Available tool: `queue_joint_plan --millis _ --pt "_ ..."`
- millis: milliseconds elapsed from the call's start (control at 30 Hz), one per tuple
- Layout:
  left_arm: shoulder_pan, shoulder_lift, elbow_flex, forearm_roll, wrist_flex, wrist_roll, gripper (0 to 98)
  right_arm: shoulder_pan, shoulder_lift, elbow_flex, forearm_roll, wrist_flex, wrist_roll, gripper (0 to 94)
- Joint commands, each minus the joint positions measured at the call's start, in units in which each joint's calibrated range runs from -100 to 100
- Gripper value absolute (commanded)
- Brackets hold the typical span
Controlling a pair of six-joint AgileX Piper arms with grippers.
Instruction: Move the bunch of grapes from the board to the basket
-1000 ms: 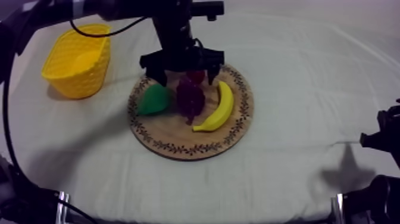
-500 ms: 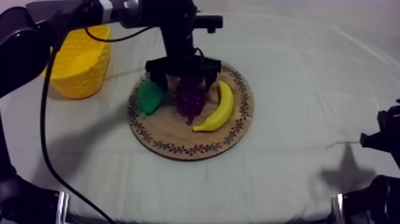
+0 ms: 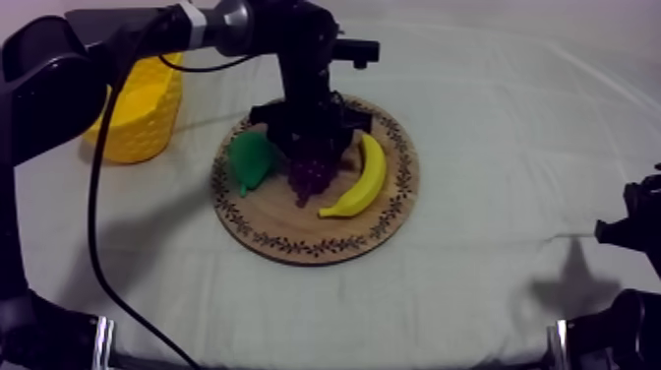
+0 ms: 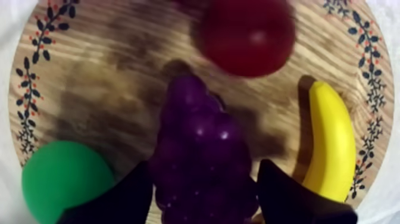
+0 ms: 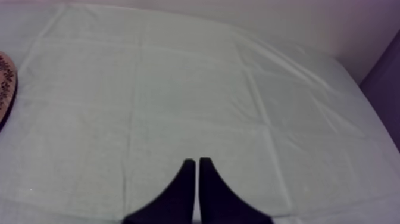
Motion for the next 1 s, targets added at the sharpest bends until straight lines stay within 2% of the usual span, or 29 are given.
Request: queue_joint_plan --millis 0,133,467,967 --pt "0.01 0.4 -0.15 0.0 0.46 -0.02 48.0 0.0 -0.02 -0.05 -0.01 -0.03 -0.01 0.3" --pt "0.3 0.43 -0.65 -0.01 0.72 -0.09 45.2 0.0 -0.02 -0.05 -0.01 -0.03 -0.01 0.3" --pt "0.99 -7.74 3.1 -0.67 -0.04 -0.85 46.1 0.0 -0.02 -0.05 -0.01 -0.03 -0.01 0.3" --pt "0.61 -26.39 -0.83 -0.78 8.14 -2.91 47.1 0.0 -0.02 -0.05 -0.01 -0.03 -0.01 0.3"
